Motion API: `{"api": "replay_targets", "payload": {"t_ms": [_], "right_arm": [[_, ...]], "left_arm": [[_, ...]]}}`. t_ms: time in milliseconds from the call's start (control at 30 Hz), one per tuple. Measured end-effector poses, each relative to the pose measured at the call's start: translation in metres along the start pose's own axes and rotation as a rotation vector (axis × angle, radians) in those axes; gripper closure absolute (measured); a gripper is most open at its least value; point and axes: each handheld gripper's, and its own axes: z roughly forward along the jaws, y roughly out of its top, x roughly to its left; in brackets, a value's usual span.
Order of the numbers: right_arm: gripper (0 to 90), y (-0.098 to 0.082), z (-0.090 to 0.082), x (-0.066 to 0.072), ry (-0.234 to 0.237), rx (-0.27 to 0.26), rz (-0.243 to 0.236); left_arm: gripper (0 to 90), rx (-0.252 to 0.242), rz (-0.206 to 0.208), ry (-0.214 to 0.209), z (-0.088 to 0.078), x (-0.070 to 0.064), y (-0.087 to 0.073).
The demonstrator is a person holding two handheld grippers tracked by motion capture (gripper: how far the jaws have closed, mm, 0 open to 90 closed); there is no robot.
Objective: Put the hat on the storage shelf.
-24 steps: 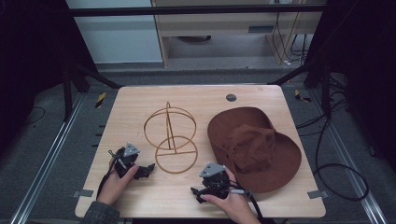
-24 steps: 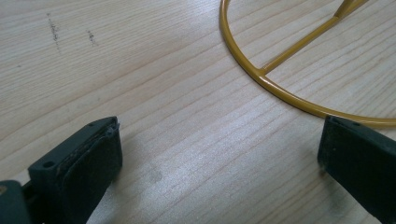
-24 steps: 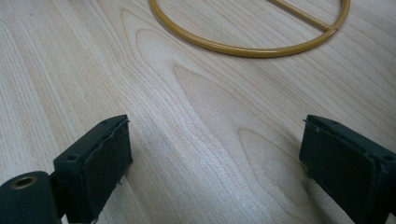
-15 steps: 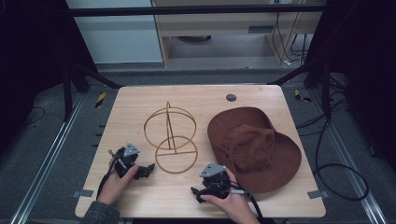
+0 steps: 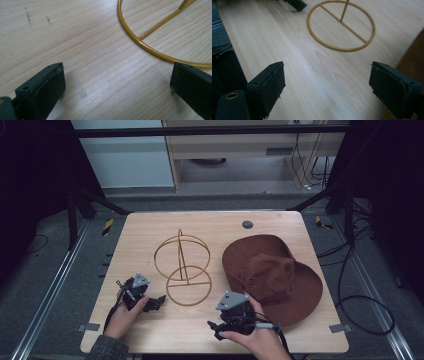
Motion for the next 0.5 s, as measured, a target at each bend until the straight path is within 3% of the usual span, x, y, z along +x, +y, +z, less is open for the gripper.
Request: {"api": "replay_targets", "payload": {"t_ms": [67, 100, 200, 233, 267, 300, 333, 400, 500], "right_arm": [[12.1, 0.003, -0.007, -0.004, -0.002, 0.002, 0.0], [11.4, 0.009, -0.02, -0.018, -0.013, 0.009, 0.015], [11.0, 0.012, -0.033, -0.039, -0.042, 0.027, 0.037], [11.0, 0.012, -0.033, -0.039, -0.042, 0.027, 0.037], [10.5, 0.012, -0.042, -0.059, -0.073, 0.05, 0.059], [10.5, 0.012, -0.042, -0.059, -0.073, 0.05, 0.059], [10.6, 0.01, -0.05, -0.076, -0.098, 0.066, 0.082], [10.7, 0.01, -0.053, -0.082, -0.106, 0.07, 0.088], [12.0, 0.005, -0.067, -0.111, -0.137, 0.101, 0.125]], "left_arm": [[0.0, 0.0, -0.001, -0.001, 0.0, 0.0, 0.0], [0.0, 0.0, 0.001, -0.001, 0.0, 0.0, 0.0], [0.0, 0.0, 0.001, -0.001, 0.0, 0.0, 0.0], [0.0, 0.0, 0.001, -0.001, 0.0, 0.0, 0.0], [0.0, 0.0, 0.001, -0.001, 0.0, 0.0, 0.0], [0.0, 0.0, 0.001, -0.001, 0.0, 0.0, 0.0], [0.0, 0.0, 0.001, -0.001, 0.0, 0.0, 0.0], [0.0, 0.0, 0.002, -0.001, 0.0, 0.0, 0.0], [0.0, 0.0, 0.001, -0.001, 0.0, 0.0, 0.0]]}}
